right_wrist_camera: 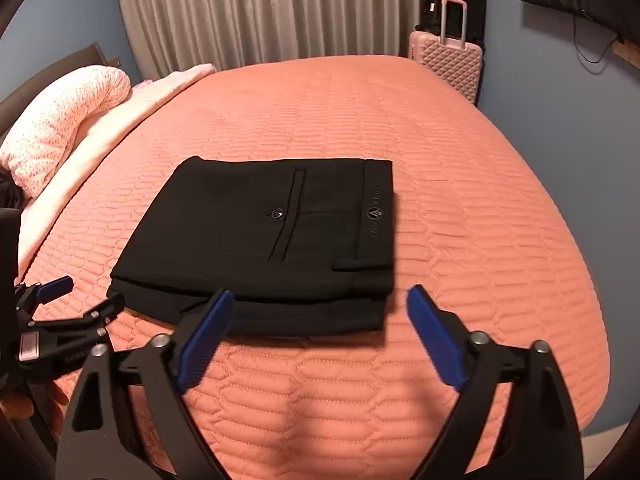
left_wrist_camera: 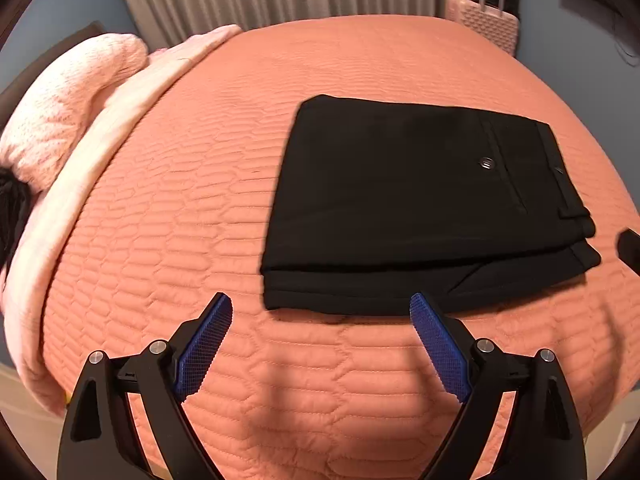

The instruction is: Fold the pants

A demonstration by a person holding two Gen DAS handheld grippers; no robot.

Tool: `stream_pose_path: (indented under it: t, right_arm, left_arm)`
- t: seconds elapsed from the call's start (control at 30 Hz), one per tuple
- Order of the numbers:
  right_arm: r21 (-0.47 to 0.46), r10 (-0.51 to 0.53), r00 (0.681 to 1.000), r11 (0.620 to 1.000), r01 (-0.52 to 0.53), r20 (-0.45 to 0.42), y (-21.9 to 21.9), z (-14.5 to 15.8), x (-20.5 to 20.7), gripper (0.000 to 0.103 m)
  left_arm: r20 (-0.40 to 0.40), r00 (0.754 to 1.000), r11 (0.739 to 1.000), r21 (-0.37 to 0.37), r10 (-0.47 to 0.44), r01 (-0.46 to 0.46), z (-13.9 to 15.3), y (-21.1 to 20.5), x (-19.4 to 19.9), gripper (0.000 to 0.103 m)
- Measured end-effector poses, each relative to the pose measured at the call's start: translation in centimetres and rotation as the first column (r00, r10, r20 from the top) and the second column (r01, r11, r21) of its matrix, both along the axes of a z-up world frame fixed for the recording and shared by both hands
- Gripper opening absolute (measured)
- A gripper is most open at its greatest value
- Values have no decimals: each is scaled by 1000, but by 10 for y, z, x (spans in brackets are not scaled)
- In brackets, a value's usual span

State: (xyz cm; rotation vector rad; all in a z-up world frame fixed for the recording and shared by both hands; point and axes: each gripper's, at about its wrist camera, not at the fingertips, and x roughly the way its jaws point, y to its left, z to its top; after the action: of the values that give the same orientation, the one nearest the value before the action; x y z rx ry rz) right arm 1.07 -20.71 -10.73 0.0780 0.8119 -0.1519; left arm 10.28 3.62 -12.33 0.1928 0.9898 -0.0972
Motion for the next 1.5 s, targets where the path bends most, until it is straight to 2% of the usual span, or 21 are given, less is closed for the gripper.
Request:
stream_pose_path:
  t: [0.1,0.27,0.43,0.5,0.53,0.6,0.67,0.77,0.8,0.87,0.9,0.93,1.0,1.1,1.17,1.2,1.23,1.33,1.4,1.47,1.5]
  right_arm:
    - [37,18,1000,999,-17,-11,-14,-4,16,90]
    - [127,35,999,991,-31,-28,-62,-18,58,90]
    - [204,31,996,979,-15,-78,-103,-47,97,90]
    - [253,46,995,967,-21,-93,-112,-61,106,90]
    - [268,48,994,963,-19,-103,-115,-69,111,90]
    - [302,68,991,953,-30,-117,-116,-80,114,91]
    - [311,74,993,949,-43,-88,-114,-85,113,91]
    - [390,122,991,916,-92,-52,-111,-88,109,89]
    - [412,139,989,905,-108,-45,-109,-89,109,87]
    - [424,155,987,897,-123,-41,-103,-90,108,85]
    - [403,161,986,906,-128,-49,-98,-89,109,85]
    - [401,162,985,907,-127,-53,-97,-89,111,85]
    - [442,155,987,889,-119,-47,-100,-90,115,85]
    - [472,130,990,877,-87,-59,-103,-93,122,80]
    - [439,123,989,895,-78,-77,-101,-91,121,66]
    - [429,126,989,900,-79,-82,-99,-91,122,58]
    - [435,134,988,896,-86,-81,-100,-91,122,42]
    - [433,144,986,896,-95,-82,-94,-85,122,29]
    - [401,147,987,910,-106,-72,-88,-78,120,24]
    - [383,145,988,917,-114,-54,-84,-70,118,23]
    - [373,144,988,920,-116,-49,-82,-68,118,22]
  left_arm:
    - [-4,1000,999,-21,-26,25,0,0,11,90]
    - [-102,993,967,-252,-60,32,-9,30,71,90]
    - [-162,987,952,-302,-8,-42,-35,57,123,90]
    - [-196,980,945,-327,-38,-29,-51,59,136,90]
    - [-209,977,943,-332,-44,-28,-57,58,139,90]
    - [-214,975,922,-385,-58,-30,-67,57,143,98]
    - [-198,980,914,-402,-35,-49,-67,55,141,98]
    - [-175,984,912,-406,-19,-55,-67,52,137,98]
    - [-168,985,908,-419,-46,-29,-66,48,135,98]
    - [-180,971,865,-500,-157,47,-66,33,131,98]
    - [-177,971,870,-489,-161,56,-65,24,127,97]
    - [-161,977,903,-426,-143,62,-66,13,125,97]
    - [-153,978,934,-346,-143,82,-74,-1,124,98]
    - [-161,980,938,-342,-118,57,-73,-3,126,98]
    - [-173,979,935,-351,-111,44,-71,-2,127,97]
    - [-174,978,938,-343,-111,46,-72,-2,128,93]
    - [-168,979,940,-336,-118,56,-70,-3,127,90]
    - [-140,980,944,-317,-145,94,-62,-7,122,68]
    - [-129,979,940,-324,-158,109,-57,-8,123,39]
    - [-133,980,928,-361,-151,94,-54,-3,127,26]
    - [-139,980,919,-385,-145,82,-53,0,130,24]
